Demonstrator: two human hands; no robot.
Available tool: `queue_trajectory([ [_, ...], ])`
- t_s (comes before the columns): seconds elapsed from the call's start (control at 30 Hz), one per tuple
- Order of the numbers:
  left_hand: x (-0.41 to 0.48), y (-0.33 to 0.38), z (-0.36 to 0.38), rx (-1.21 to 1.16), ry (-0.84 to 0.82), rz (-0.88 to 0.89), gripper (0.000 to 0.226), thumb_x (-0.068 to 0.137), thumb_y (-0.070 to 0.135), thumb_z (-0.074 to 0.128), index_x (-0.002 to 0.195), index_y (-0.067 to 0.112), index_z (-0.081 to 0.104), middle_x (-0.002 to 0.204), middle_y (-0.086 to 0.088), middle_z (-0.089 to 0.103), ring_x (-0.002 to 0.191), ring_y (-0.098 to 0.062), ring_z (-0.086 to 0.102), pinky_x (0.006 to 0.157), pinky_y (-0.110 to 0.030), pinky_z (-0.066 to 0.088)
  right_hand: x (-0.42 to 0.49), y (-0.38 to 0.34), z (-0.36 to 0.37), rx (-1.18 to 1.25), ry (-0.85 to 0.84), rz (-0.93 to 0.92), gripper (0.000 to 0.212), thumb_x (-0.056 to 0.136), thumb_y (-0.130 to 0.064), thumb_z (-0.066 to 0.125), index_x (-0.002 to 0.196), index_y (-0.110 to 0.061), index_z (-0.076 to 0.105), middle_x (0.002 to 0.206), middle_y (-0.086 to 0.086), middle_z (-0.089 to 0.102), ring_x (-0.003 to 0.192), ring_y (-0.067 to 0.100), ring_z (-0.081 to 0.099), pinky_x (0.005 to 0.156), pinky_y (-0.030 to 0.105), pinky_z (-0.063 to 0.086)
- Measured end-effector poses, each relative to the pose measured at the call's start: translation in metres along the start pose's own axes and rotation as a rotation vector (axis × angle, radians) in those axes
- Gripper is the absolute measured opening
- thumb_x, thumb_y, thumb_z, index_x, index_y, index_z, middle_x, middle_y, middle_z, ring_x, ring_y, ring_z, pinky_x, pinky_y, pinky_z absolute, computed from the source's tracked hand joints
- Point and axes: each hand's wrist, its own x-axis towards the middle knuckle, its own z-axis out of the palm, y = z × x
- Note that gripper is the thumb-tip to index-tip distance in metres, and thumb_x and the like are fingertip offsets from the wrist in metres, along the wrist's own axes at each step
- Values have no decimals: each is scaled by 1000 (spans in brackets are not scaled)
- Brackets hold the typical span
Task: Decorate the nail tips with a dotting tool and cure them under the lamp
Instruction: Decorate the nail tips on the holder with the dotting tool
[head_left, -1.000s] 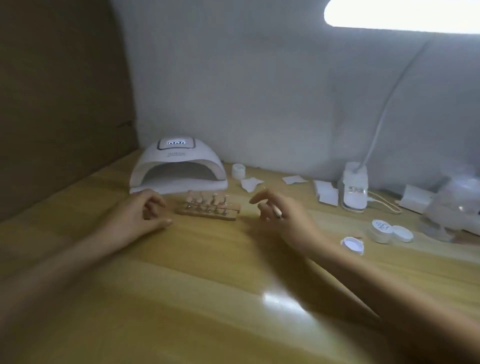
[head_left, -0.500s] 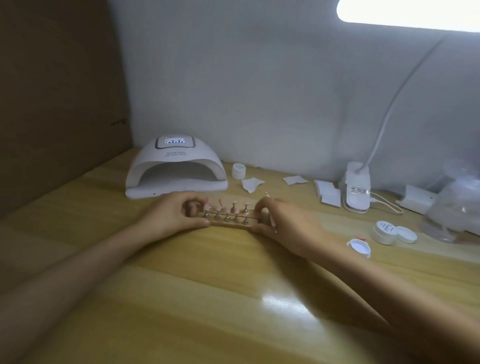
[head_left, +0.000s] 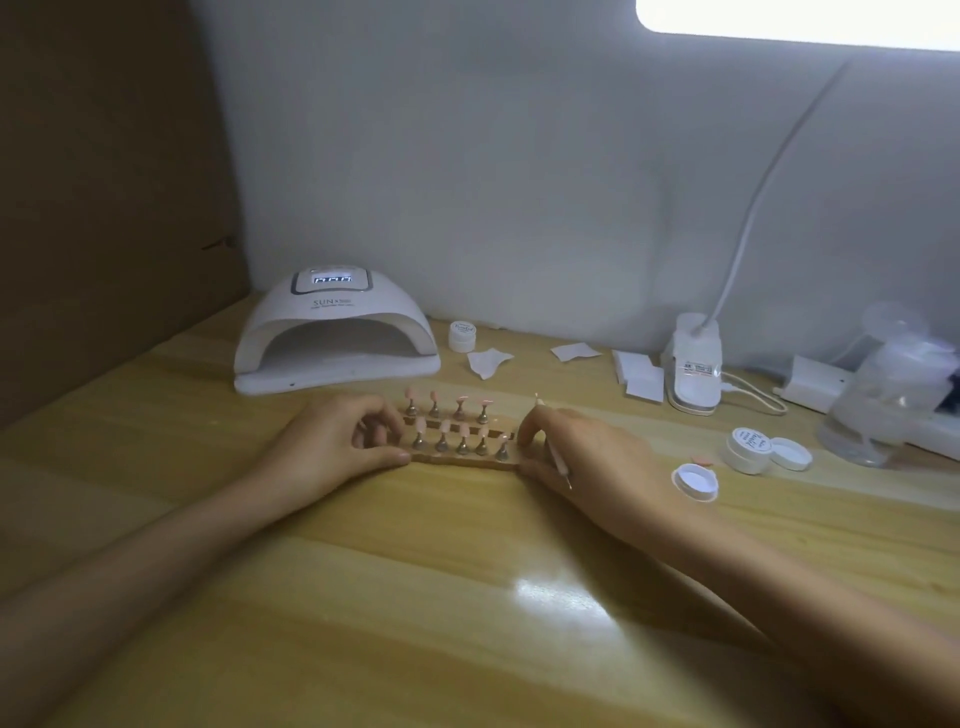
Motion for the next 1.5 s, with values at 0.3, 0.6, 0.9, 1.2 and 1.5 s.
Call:
queue_trajectory([
  [0.3, -32, 58, 21, 1, -297, 224, 24, 72, 44, 80, 89, 33, 67, 83, 20, 62, 73, -4, 57, 61, -15, 44, -109, 11, -46, -133, -80, 16, 34, 89, -67, 23, 110, -44, 37, 101, -25, 45, 77, 6, 50, 62, 27, 43],
  [0.6, -11, 130, 81, 35, -368, 358, 28, 77, 53, 67, 93, 31, 61, 83, 18, 57, 79, 4, 53, 67, -15, 34, -167, 71, -76, -77, -55, 164, 36, 80, -69, 33, 104, -47, 49, 84, -34, 51, 73, -7, 52, 62, 14, 43],
  [0.9, -9, 135, 87, -296, -443, 229, 16, 79, 23, 80, 91, 27, 71, 93, 9, 66, 71, 1, 56, 68, -14, 46, -156, 106, -82, 416, 135, 106, 27, 98, -34, 44, 121, -36, 59, 86, -6, 61, 72, 11, 56, 66, 17, 42],
  [1.2, -14, 132, 95, -383, -347, 306, 12, 80, 14, 79, 80, 24, 72, 87, 10, 68, 75, -9, 61, 69, -17, 47, -98, 94, -65, 1195, 415, 322, 30, 97, -38, 53, 106, -20, 76, 80, 1, 66, 68, 10, 61, 46, 16, 42],
  [1.5, -6, 146, 84, -368, -141, 252, 8, 86, 35, 68, 85, 28, 68, 91, 14, 73, 75, -3, 65, 66, -11, 45, -87, 97, -43, 1121, 454, 250, 25, 98, -18, 59, 77, -17, 44, 53, 1, 53, 44, 16, 41, 39, 21, 34],
])
